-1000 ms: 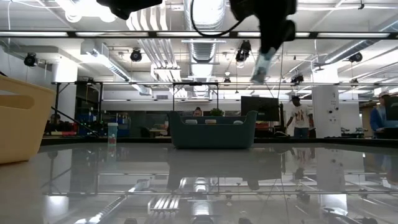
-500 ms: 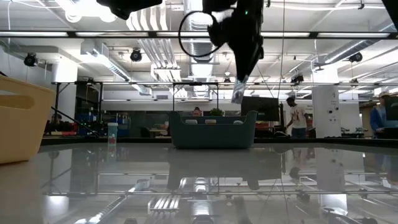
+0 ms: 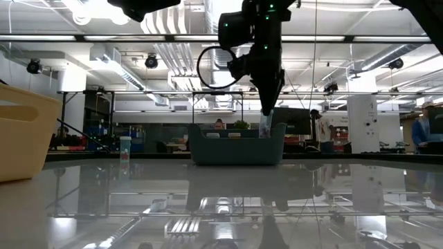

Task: Pick and place medicine bottles into bin by pill shape (circle, oval)
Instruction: Put the blue capsule bottle into the blue bin

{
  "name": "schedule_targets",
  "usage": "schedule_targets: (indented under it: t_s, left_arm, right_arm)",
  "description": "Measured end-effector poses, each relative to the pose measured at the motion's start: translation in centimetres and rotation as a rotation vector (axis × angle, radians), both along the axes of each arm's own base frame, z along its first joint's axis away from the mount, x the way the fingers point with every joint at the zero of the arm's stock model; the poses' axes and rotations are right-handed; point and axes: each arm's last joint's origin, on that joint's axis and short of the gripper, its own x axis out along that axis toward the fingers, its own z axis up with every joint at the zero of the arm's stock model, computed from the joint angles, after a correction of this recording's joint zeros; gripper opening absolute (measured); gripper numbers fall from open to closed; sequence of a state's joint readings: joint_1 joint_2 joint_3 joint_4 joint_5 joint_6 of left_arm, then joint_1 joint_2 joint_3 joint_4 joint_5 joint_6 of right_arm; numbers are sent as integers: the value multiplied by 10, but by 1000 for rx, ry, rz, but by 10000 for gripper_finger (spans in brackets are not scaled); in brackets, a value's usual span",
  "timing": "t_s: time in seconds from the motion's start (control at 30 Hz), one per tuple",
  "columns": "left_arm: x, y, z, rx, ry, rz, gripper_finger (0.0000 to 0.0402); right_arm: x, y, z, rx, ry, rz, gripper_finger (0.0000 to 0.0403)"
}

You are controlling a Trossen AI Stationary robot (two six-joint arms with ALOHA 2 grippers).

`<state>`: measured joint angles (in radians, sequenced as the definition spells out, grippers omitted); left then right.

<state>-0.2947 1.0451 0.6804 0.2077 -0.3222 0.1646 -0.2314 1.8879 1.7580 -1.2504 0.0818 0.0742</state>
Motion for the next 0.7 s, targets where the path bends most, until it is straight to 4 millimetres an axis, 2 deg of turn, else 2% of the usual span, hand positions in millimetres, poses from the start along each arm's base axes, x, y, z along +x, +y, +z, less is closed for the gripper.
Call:
schedule_targets:
  t_s: [0.7]
  left_arm:
    - [0, 0, -1, 3, 7, 0, 195]
  right_arm:
    - [19, -8, -48, 17, 77, 53, 116]
